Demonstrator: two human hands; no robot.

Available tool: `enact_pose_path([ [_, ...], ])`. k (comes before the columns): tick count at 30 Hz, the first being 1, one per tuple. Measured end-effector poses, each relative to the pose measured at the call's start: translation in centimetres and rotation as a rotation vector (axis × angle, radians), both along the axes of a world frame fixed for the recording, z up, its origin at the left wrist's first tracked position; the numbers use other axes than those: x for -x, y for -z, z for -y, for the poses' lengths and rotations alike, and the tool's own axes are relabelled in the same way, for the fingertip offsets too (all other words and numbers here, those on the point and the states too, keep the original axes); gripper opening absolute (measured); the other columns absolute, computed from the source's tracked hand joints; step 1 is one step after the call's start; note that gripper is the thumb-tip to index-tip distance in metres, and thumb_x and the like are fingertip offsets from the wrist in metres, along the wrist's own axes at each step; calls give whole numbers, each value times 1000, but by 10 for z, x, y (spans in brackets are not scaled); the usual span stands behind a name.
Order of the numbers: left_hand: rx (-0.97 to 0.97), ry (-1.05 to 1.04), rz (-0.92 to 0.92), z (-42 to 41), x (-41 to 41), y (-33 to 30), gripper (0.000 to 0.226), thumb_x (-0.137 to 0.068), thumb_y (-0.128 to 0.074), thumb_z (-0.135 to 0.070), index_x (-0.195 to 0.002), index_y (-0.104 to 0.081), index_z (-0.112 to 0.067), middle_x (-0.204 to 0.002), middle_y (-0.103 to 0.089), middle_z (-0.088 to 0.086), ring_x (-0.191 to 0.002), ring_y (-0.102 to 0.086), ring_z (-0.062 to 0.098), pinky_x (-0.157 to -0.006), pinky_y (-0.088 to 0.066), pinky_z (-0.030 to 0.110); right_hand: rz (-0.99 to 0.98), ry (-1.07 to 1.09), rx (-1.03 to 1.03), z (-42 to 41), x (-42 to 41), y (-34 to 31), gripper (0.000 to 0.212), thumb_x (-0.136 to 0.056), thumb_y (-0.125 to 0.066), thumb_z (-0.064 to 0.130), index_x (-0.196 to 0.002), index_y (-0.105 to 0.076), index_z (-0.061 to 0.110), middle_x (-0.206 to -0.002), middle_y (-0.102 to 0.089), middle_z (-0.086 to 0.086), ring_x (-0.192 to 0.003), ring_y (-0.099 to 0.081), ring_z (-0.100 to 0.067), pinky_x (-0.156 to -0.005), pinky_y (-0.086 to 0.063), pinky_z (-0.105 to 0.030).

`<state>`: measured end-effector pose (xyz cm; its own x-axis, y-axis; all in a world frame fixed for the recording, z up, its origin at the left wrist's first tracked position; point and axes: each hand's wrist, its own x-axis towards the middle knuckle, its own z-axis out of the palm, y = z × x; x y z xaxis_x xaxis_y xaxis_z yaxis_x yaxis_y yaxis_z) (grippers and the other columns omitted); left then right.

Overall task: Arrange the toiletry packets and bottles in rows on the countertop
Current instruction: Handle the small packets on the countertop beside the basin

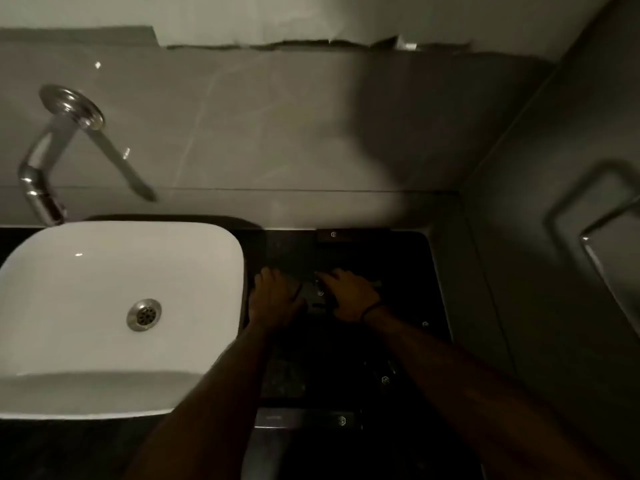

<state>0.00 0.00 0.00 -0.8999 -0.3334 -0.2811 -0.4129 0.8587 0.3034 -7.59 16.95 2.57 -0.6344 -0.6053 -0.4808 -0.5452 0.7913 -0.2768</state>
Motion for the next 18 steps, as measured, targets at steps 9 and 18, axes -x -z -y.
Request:
enact_pose_path([
  [9, -158, 50, -68, 16, 15, 17, 60, -75, -75, -26, -128, -54, -9, -129, -46, 17, -117, -45, 36, -90, -43, 38, 0, 308, 53, 9, 24, 19, 80, -78, -74, 42, -145, -38, 16, -139, -51, -18, -125, -54, -40, -100, -51, -49],
  [18, -186, 75, -62, 22, 22, 17, 54, -71, -76, -27, -121, -61, -11, -120, -50, 17, -108, -47, 35, -85, -42, 38, 30, 339, 74, 8, 25, 24, 88, -70, -81, 49, -142, -43, 17, -138, -51, -19, -124, -54, -41, -99, -50, -49],
])
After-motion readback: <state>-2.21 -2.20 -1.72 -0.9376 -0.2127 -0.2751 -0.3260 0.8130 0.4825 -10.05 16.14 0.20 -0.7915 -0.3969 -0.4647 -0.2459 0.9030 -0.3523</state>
